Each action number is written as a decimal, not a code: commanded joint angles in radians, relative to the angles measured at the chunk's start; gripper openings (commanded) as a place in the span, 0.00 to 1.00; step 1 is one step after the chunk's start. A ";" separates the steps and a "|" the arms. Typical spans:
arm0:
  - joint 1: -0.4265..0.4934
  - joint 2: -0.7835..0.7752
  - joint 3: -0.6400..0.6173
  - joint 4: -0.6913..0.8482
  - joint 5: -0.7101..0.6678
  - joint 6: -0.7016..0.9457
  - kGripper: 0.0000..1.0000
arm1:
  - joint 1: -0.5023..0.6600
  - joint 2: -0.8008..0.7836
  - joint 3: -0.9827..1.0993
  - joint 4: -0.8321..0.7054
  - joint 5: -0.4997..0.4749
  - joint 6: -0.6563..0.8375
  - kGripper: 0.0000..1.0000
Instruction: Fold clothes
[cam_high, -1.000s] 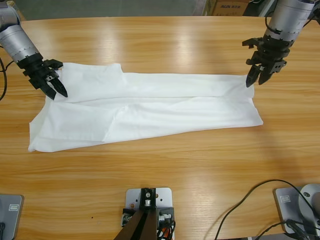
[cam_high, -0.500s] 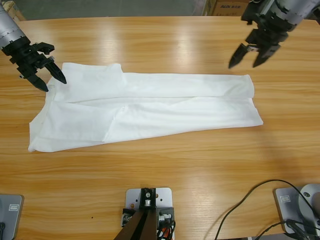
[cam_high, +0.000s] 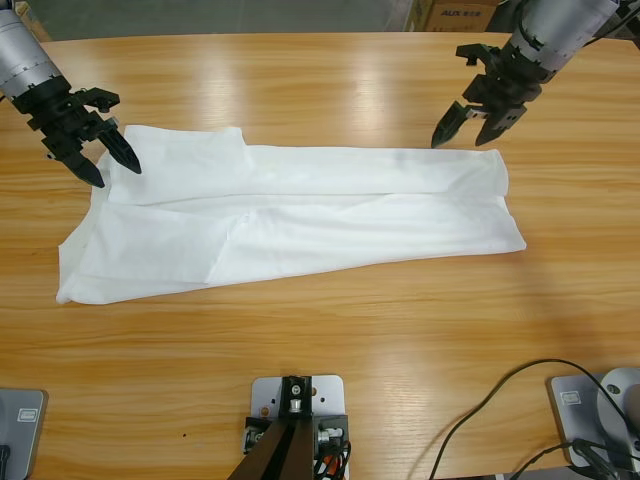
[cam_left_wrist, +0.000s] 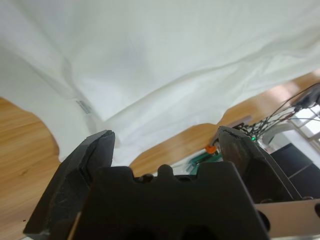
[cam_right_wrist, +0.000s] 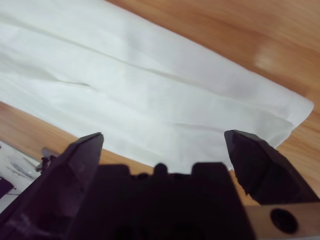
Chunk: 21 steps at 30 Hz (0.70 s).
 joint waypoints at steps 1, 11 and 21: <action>-0.050 0.024 0.029 -0.003 -0.009 0.009 0.80 | -0.003 0.104 0.037 -0.050 -0.008 -0.004 1.00; -0.056 0.023 0.035 -0.002 -0.004 0.009 0.80 | 0.023 0.149 0.013 -0.054 -0.005 -0.004 1.00; -0.059 0.034 0.035 -0.005 -0.003 0.012 0.80 | 0.036 0.192 -0.102 0.005 -0.011 -0.004 1.00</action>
